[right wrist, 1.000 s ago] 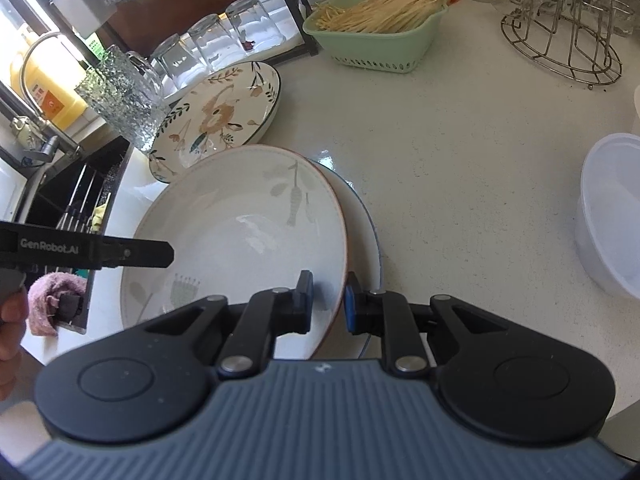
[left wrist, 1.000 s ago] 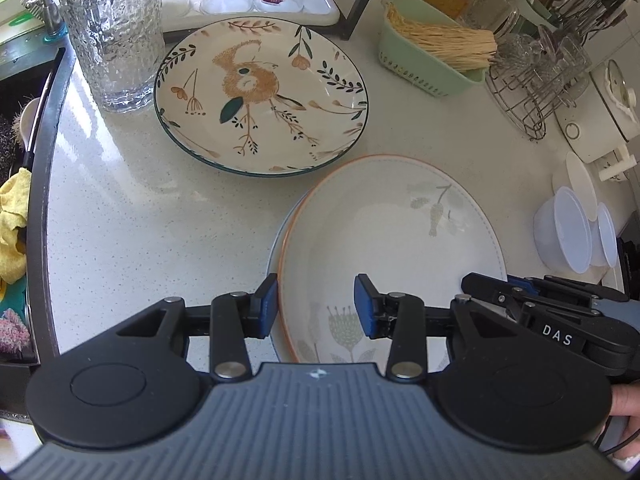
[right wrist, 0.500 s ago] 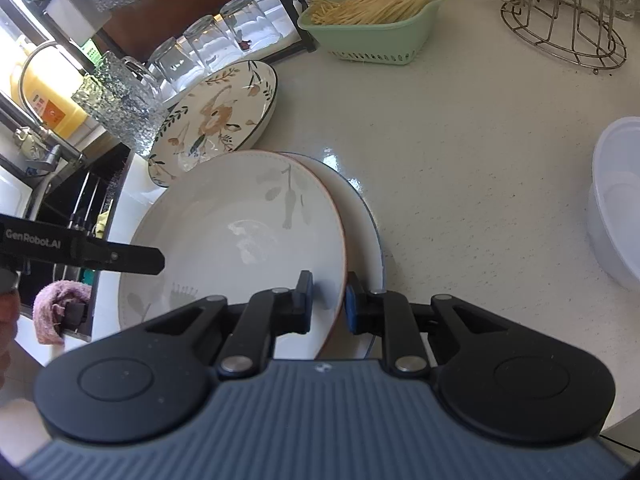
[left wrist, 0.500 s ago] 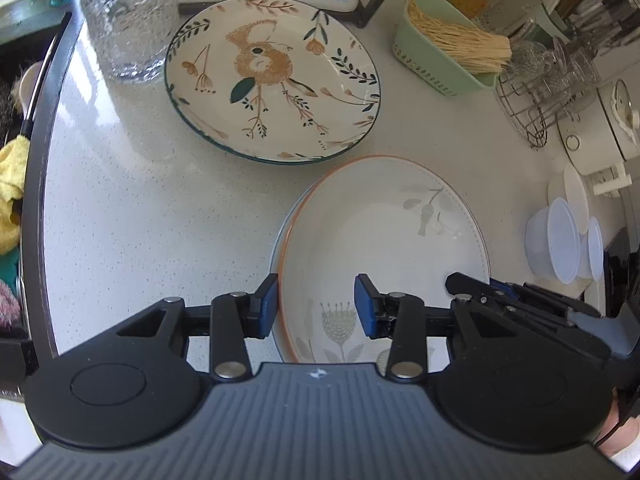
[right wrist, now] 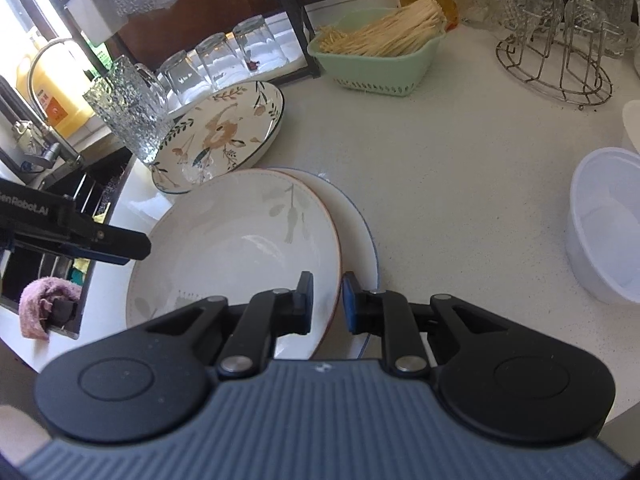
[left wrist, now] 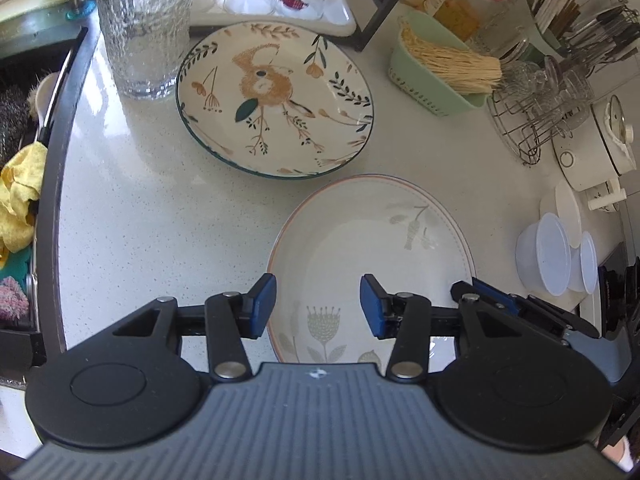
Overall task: Organize plates and bowls
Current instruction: 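Open both grippers and pull them back from the stacked plates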
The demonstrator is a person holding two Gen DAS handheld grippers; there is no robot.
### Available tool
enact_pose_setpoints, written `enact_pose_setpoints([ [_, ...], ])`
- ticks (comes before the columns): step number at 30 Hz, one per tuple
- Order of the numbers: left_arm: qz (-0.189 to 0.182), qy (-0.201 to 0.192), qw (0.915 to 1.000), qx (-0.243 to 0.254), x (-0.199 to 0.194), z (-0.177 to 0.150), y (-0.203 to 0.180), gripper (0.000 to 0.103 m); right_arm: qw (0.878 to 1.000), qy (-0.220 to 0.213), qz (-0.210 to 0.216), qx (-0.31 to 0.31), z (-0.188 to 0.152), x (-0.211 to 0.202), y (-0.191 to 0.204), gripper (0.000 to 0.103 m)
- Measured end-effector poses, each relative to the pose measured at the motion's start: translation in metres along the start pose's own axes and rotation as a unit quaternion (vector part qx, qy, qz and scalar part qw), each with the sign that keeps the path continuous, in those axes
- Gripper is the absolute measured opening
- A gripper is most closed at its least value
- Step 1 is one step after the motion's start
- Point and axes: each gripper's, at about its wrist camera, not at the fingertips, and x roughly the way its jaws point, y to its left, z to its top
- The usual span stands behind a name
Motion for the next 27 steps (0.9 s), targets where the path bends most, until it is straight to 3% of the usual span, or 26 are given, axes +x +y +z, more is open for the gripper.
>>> enact_pose_setpoints([
  [14,-0.013,-0.092,0.9951,0.035,-0.058,-0.029,-0.045,0.053,0.997,-0.082,-0.007,0.004,0.006,-0.073,0.000,0.020],
  [27,0.027,-0.167,0.9830,0.071,-0.096,-0.072,-0.108,0.053,0.991,-0.133,0.009,-0.013,-0.006,-0.141,-0.007,0.020],
])
